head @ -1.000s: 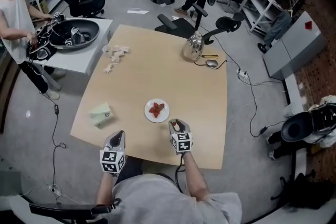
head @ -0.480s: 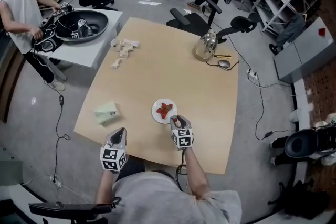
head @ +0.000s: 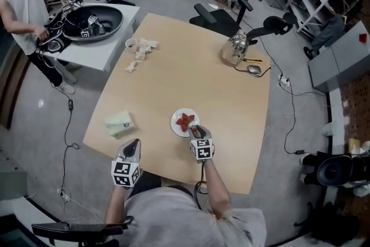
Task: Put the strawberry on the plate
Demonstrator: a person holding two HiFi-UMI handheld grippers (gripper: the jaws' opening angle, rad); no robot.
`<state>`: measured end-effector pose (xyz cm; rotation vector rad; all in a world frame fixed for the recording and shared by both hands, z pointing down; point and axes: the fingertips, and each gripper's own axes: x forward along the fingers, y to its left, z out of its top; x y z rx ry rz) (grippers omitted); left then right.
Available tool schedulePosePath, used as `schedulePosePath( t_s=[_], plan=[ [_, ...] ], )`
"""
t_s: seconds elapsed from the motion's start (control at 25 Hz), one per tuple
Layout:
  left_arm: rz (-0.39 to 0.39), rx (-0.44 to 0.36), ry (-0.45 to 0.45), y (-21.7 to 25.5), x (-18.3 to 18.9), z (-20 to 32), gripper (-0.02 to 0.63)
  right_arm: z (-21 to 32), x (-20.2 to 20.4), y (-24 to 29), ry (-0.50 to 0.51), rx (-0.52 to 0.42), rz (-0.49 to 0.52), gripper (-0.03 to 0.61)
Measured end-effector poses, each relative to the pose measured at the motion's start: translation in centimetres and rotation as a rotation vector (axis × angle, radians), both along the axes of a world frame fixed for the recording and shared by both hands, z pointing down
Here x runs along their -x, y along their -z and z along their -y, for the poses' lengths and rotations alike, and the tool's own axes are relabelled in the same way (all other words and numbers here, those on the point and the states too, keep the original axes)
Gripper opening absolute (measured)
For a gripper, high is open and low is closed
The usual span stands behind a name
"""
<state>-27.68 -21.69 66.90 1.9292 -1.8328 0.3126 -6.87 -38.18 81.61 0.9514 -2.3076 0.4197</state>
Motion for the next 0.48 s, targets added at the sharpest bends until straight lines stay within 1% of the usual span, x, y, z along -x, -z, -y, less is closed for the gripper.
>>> schedulePosePath(
  t_s=[0.24, 0.48],
  plan=[
    [-0.002, 0.007, 0.0, -0.4, 0.1, 0.6, 0.02, 0.4, 0.2, -1.5, 0.004, 0.023, -0.013, 0.146],
    [-0.004, 0.017, 0.002, -0.8, 0.1, 0.9, 0.02, 0.7, 0.6, -1.9, 0.015, 0.024, -0.021, 0.146]
  ],
)
